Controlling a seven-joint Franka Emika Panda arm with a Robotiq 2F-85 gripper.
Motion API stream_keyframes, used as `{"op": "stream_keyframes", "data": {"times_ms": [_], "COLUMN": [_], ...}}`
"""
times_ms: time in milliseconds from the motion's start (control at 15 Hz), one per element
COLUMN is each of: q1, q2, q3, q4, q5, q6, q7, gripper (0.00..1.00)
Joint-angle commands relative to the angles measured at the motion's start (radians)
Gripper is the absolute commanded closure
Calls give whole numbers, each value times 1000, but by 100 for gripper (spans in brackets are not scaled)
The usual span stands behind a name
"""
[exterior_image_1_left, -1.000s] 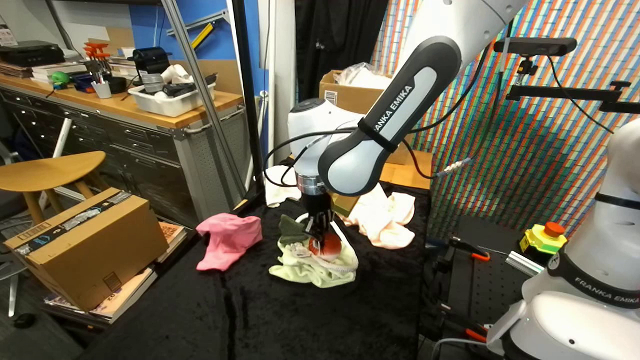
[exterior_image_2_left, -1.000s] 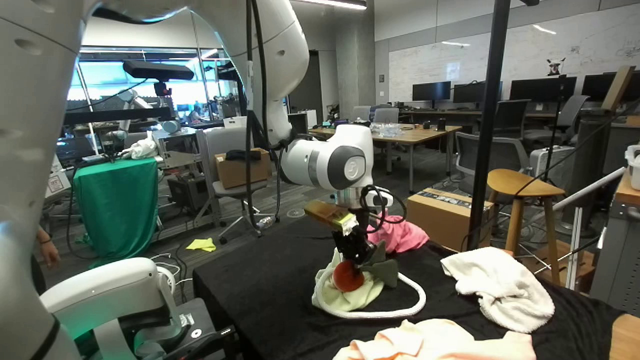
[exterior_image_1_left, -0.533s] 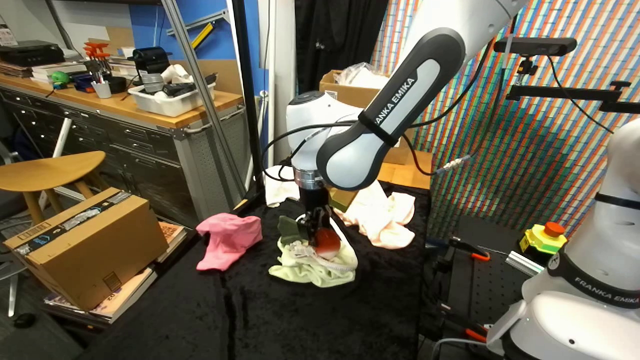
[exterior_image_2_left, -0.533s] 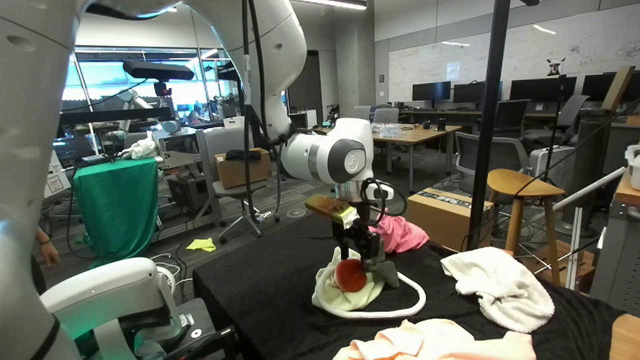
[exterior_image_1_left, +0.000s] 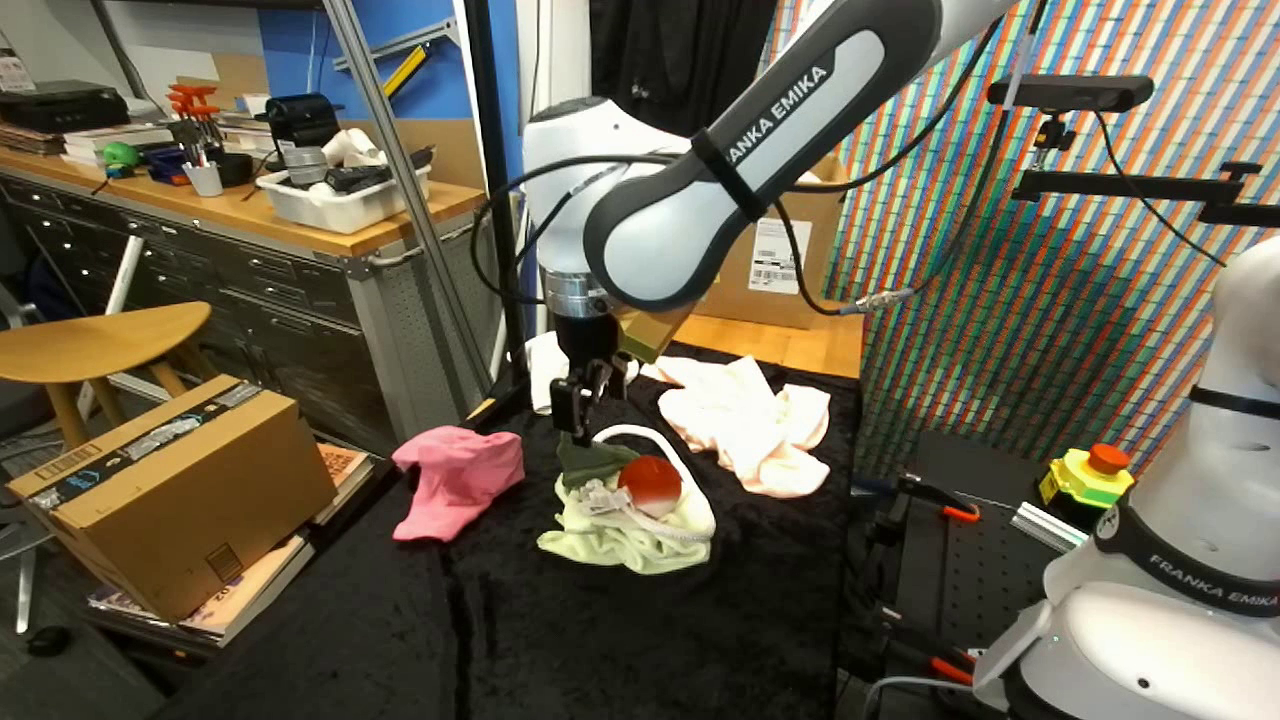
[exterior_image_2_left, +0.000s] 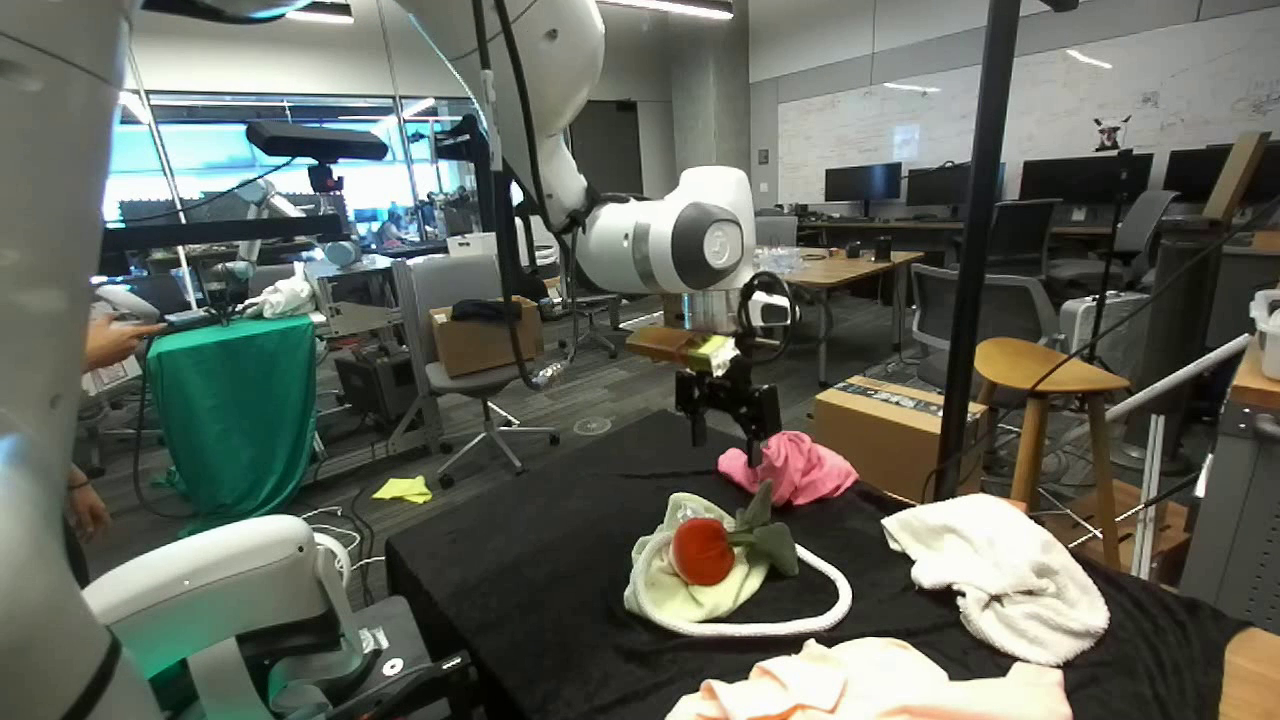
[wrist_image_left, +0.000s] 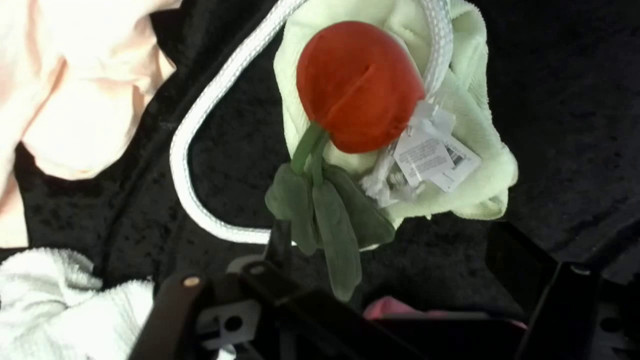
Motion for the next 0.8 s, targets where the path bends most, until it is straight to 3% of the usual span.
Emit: {"op": "stream_keyframes", "data": {"times_ms": [0, 467, 733], "q1": [9, 31, 71], "q2": [38, 211, 336], "q3": [16, 42, 15], "q4": [149, 396, 523], "q5": [-12, -6, -37], "q6": [-91, -121, -69], "q7": [-59, -128, -97], "gripper": [0, 0, 0]}}
